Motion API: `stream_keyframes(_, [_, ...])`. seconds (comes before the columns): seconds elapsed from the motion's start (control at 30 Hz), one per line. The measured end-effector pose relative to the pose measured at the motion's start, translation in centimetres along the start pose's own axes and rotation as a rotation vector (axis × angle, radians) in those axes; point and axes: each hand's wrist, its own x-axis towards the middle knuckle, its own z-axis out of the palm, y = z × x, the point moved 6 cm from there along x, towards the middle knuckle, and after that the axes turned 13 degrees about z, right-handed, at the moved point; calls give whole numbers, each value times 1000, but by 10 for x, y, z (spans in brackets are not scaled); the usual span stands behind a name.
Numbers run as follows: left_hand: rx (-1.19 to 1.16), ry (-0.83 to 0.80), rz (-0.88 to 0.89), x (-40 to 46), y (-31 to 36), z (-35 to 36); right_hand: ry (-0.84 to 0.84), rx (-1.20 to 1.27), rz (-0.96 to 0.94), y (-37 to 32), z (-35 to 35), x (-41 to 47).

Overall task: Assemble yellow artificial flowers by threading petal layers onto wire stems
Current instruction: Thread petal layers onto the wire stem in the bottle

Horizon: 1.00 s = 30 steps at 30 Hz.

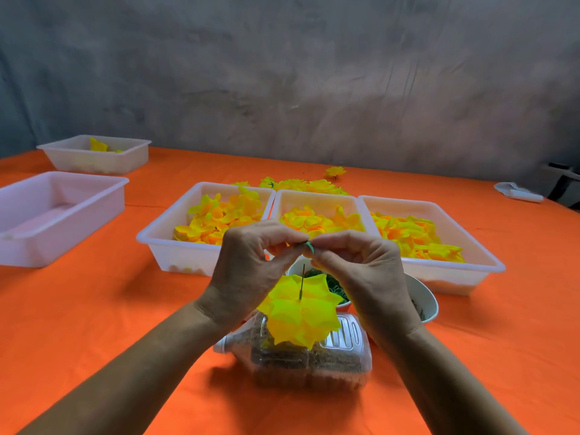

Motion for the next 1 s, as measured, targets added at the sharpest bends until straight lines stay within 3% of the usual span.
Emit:
stream_keyframes(0.27, [-92, 8, -156, -16, -13, 3, -28, -57, -55, 10, -1, -3])
stream_keyframes(1.0, [-52, 3, -29, -21, -8, 2, -57, -34, 81, 18, -1, -8])
